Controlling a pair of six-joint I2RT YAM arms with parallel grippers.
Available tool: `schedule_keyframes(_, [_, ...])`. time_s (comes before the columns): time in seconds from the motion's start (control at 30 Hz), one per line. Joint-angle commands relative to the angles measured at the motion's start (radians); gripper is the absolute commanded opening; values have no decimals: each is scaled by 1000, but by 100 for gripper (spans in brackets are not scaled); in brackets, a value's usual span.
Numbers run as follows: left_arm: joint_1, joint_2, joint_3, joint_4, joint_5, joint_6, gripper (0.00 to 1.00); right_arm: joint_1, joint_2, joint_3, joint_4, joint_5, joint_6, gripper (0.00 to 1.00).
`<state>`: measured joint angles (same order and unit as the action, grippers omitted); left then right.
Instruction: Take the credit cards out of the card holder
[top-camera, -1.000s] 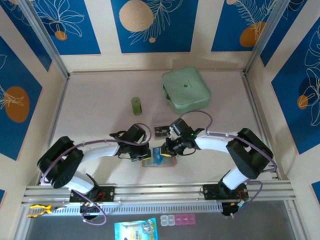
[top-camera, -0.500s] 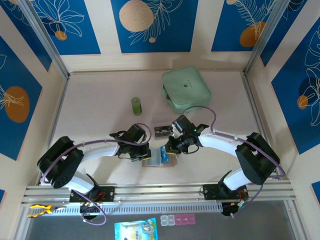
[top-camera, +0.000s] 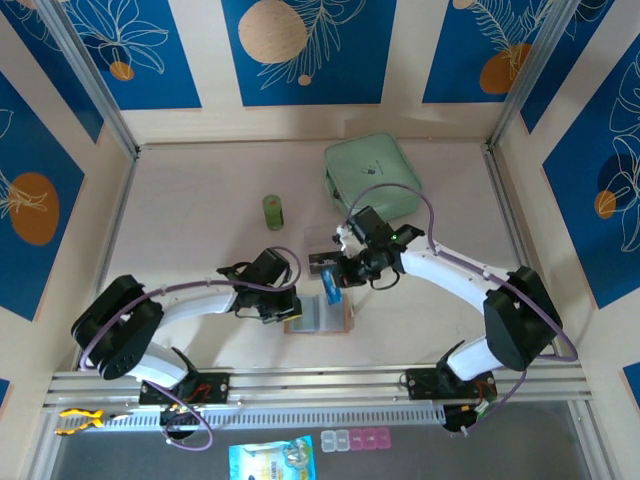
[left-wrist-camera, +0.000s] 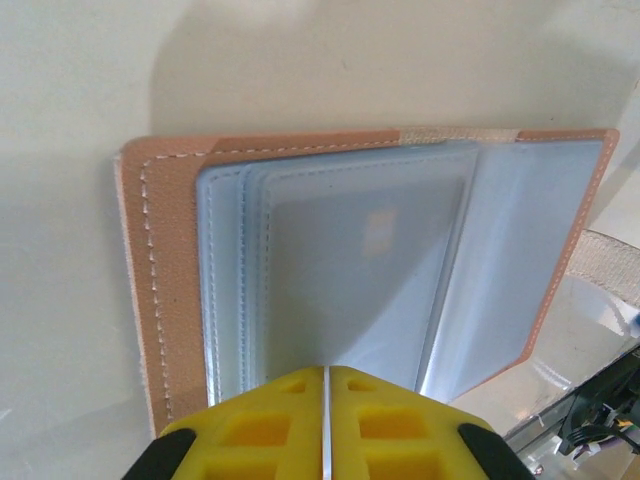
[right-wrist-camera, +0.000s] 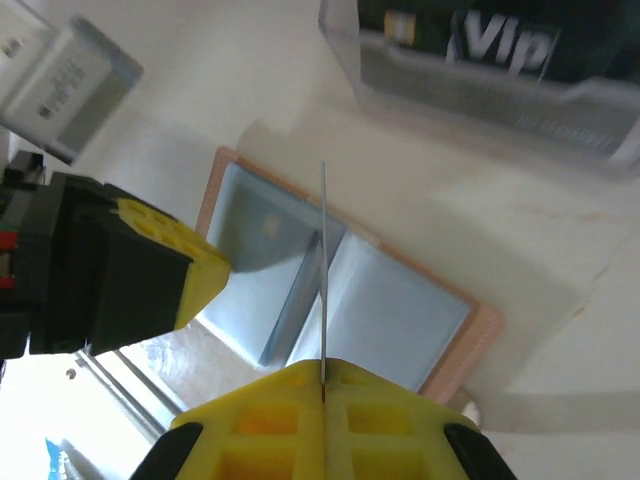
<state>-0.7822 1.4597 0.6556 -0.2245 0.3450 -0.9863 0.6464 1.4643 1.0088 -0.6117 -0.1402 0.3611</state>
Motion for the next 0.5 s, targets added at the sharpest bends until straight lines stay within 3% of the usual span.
schedule_keyframes(0.0, [-10,-28,25,-58,-24,9,10,-34,17,79,-99,37,-264,0])
schedule_keyframes(0.1, [-10,-38,34,-80,-35,19,11,-57,51,181,-167,39,-483,0])
schedule_keyframes(0.33, [0,-90,31,-131,-69,39,11,-56,176,414,-313,192,-904,0])
schedule_keyframes(0.47, [15,-119,20,-157,-81,45,13,-89,250,533,-395,115,-1089,0])
